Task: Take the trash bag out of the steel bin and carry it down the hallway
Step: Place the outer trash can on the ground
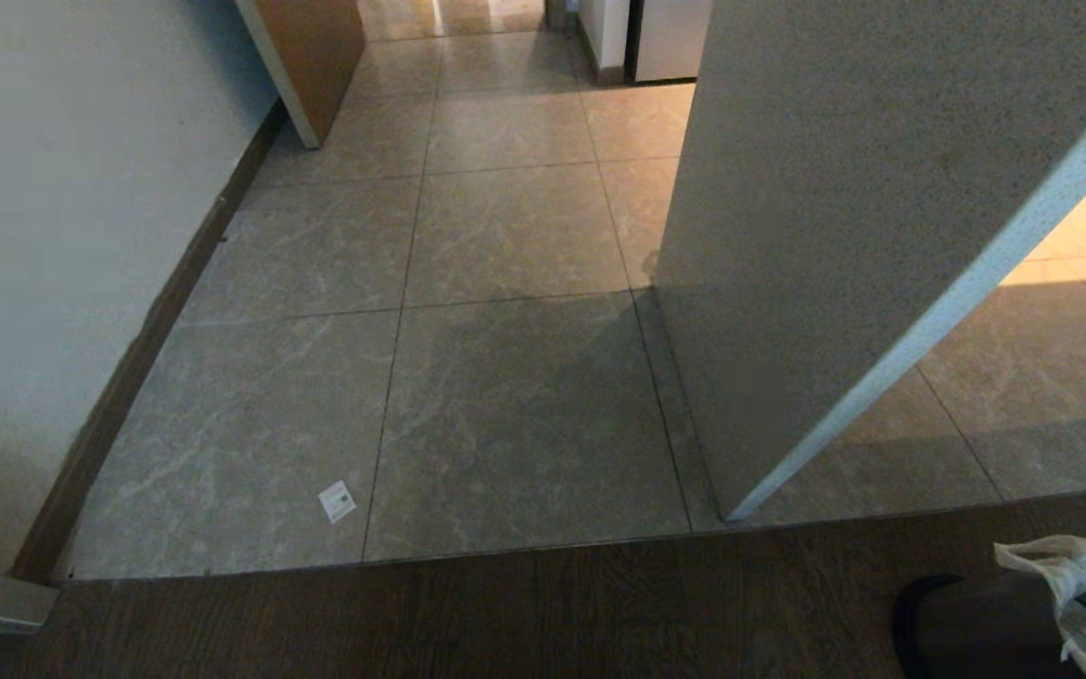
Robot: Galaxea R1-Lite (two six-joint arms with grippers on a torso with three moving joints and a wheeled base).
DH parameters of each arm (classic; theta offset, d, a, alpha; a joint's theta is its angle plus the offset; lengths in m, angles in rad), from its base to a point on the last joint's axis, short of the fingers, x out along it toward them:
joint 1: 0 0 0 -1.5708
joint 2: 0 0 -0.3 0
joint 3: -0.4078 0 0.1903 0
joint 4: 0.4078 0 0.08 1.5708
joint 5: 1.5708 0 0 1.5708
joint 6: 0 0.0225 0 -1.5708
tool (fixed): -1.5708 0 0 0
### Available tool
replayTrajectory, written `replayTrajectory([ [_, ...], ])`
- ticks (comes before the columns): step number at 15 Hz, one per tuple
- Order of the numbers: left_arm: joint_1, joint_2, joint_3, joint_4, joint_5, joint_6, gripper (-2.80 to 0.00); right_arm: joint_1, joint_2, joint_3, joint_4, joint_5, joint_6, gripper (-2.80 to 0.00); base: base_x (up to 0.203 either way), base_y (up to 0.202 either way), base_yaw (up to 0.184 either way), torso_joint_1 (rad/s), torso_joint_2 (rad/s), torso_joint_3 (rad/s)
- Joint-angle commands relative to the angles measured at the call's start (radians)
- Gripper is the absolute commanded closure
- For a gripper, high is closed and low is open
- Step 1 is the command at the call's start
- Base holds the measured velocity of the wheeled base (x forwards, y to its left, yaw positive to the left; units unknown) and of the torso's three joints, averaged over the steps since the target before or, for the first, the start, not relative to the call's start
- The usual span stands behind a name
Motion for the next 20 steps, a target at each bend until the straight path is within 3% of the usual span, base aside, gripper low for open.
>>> replayTrajectory([
  [1, 0.0, 0.0, 0.0, -0.001, 0.001, 0.0, 0.0, 0.002, 0.091, -0.032, -0.057, -0.01, -0.002, 0.0, 0.0, 0.0, 0.0, 0.0, 0.0, 0.0],
  [4, 0.0, 0.0, 0.0, -0.001, 0.001, 0.0, 0.0, 0.011, 0.169, -0.086, -0.156, -0.062, 0.031, 0.0, 0.0, 0.0, 0.0, 0.0, 0.0, 0.0],
  [9, 0.0, 0.0, 0.0, -0.001, 0.001, 0.0, 0.0, 0.026, 0.237, -0.09, -0.277, -0.062, 0.038, 0.0, 0.0, 0.0, 0.0, 0.0, 0.0, 0.0],
  [15, 0.0, 0.0, 0.0, -0.001, 0.001, 0.0, 0.0, 0.048, 0.241, -0.09, -0.303, -0.057, 0.069, 0.0, 0.0, 0.0, 0.0, 0.0, 0.0, 0.0],
  [20, 0.0, 0.0, 0.0, -0.001, 0.001, 0.0, 0.0, 0.056, 0.247, -0.092, -0.333, -0.065, 0.021, 0.0, 0.0, 0.0, 0.0, 0.0, 0.0, 0.0],
])
